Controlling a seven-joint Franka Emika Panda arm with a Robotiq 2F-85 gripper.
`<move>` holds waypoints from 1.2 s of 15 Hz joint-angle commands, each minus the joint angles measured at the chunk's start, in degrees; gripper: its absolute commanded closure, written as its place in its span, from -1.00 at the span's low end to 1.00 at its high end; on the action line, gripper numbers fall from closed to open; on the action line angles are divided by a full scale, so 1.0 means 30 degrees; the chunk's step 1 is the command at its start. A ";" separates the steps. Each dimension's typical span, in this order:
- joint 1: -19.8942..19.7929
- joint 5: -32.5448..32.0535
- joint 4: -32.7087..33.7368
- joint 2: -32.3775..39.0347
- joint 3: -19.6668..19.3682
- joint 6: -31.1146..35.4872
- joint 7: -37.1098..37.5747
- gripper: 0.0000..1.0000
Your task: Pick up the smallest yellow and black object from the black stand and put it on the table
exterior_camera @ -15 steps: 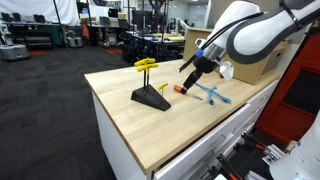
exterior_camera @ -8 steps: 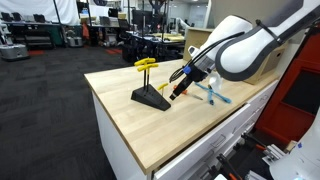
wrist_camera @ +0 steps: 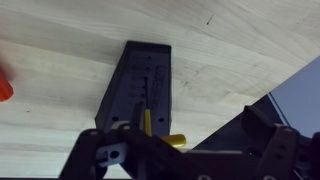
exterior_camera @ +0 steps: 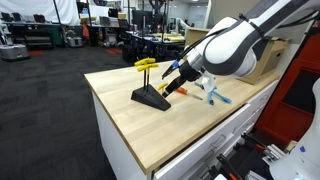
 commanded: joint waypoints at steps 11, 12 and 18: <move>0.1437 0.3380 0.3118 0.3504 -0.2060 -0.0155 -0.2825 -1.00; 0.1326 0.3503 0.3343 0.3784 -0.1986 -0.0190 -0.2887 -1.00; 0.0735 0.4065 0.4291 0.5227 -0.1559 -0.0186 -0.3123 -0.33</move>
